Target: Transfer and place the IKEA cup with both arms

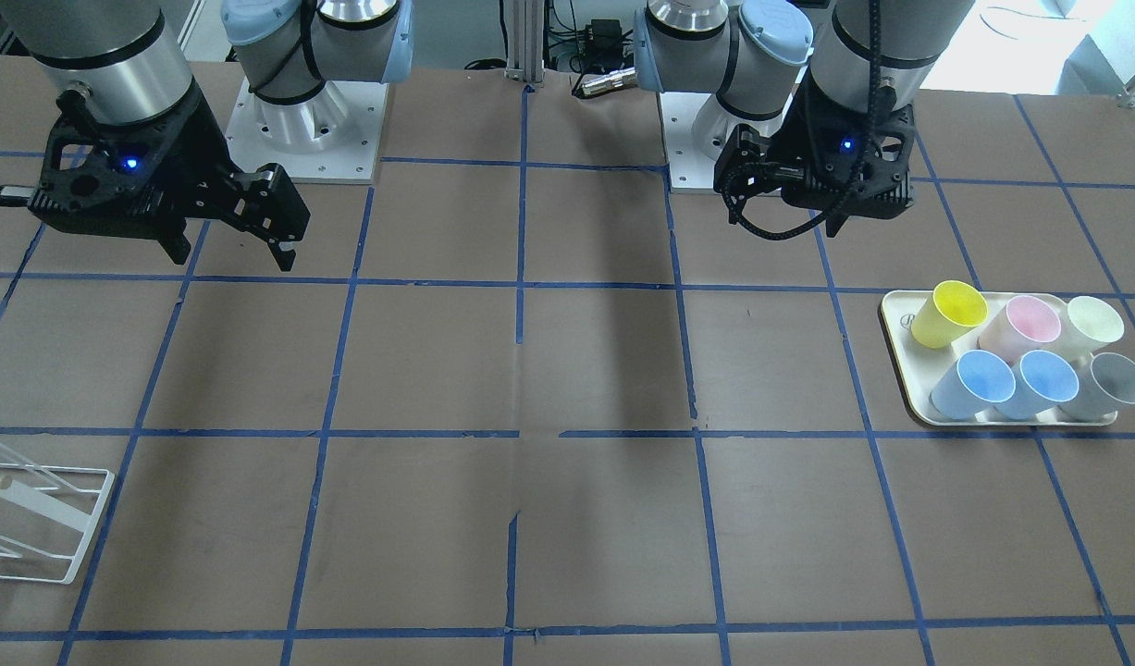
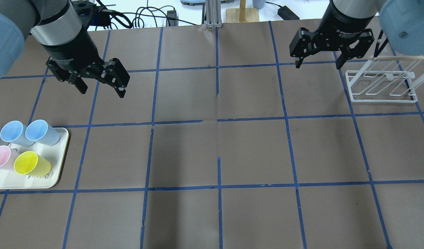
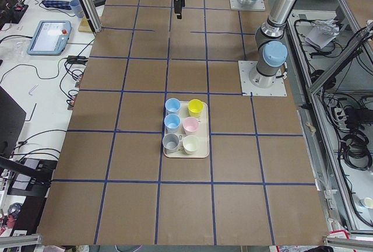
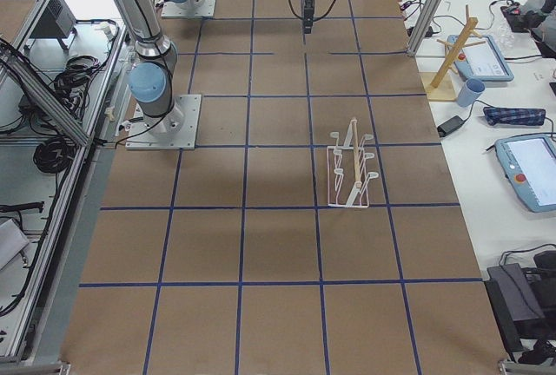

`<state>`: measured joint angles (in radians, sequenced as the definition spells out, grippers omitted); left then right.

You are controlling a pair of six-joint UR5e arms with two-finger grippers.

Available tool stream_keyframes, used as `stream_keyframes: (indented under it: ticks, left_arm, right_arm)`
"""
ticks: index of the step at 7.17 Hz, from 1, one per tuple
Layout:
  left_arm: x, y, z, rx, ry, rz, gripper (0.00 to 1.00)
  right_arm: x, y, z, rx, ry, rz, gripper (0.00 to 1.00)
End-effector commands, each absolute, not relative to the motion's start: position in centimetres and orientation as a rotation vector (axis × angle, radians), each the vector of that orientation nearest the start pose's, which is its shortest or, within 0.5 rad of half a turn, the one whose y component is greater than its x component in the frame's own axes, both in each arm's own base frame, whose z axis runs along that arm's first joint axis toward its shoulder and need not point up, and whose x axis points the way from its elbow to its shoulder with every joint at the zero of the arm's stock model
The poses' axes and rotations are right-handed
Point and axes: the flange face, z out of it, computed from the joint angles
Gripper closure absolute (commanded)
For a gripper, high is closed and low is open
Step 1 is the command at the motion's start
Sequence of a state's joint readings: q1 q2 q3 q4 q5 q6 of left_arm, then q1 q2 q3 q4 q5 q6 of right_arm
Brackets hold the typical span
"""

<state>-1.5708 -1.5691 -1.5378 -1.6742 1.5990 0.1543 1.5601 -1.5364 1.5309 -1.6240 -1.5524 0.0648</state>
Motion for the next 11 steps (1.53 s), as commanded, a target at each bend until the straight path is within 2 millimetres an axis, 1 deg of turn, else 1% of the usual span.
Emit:
stream_keyframes:
  ticks: [1, 3, 5, 6, 11]
  left_arm:
    - [-13.05, -48.46, 49.45, 0.243, 3.108, 0.111, 0.0]
    - [-13.01, -48.28, 49.23, 0.243, 3.103, 0.118, 0.0]
    - [-13.16, -48.49, 49.44, 0.243, 3.111, 0.113, 0.0]
    - [-13.31, -48.68, 49.0, 0.229, 3.112, 0.127, 0.0]
    - [-13.22, -48.65, 49.07, 0.226, 3.11, 0.125, 0.0]
  right_arm:
    - [12.96, -51.34, 49.62, 0.116, 3.118, -0.093, 0.0]
    - [12.96, -51.33, 49.61, 0.116, 3.118, -0.09, 0.0]
    - [12.96, -51.39, 49.6, 0.116, 3.118, -0.09, 0.0]
    - [12.96, -51.39, 49.6, 0.116, 3.118, -0.09, 0.0]
    - [12.96, -51.39, 49.6, 0.114, 3.118, -0.09, 0.0]
